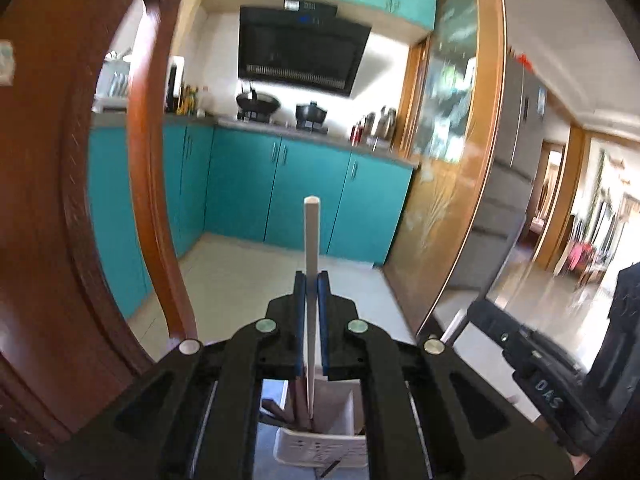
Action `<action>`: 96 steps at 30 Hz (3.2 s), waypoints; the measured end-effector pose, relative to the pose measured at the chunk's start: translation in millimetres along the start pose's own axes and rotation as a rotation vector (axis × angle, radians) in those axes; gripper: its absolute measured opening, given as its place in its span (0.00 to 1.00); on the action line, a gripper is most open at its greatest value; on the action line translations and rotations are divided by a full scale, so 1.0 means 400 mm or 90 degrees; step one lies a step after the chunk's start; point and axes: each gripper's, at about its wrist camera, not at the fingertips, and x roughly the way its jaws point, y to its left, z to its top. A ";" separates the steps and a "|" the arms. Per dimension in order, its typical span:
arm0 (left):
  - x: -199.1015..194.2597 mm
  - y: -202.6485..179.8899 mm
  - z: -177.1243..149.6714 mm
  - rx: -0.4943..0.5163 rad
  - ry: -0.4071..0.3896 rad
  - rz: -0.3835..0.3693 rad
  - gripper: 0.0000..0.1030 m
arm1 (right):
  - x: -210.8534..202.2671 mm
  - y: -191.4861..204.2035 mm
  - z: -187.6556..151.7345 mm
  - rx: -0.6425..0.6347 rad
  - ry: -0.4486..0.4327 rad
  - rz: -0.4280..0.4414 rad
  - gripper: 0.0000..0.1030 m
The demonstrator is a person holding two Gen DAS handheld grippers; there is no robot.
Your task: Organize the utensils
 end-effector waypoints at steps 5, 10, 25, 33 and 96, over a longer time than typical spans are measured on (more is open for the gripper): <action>0.050 -0.002 -0.048 0.018 0.038 0.018 0.07 | 0.031 0.025 -0.041 -0.056 0.018 -0.034 0.06; 0.095 -0.009 -0.079 0.035 0.063 0.022 0.07 | 0.032 0.037 -0.062 -0.065 0.016 -0.014 0.06; 0.077 -0.003 -0.112 0.048 0.051 0.017 0.15 | -0.052 0.026 -0.026 -0.040 -0.044 0.023 0.35; -0.018 -0.004 -0.133 0.066 -0.025 0.017 0.35 | -0.199 -0.026 -0.007 -0.003 -0.134 0.000 0.64; -0.654 -0.058 -0.447 0.107 -0.025 0.048 0.96 | -0.699 0.174 -0.391 -0.101 -0.062 -0.163 0.97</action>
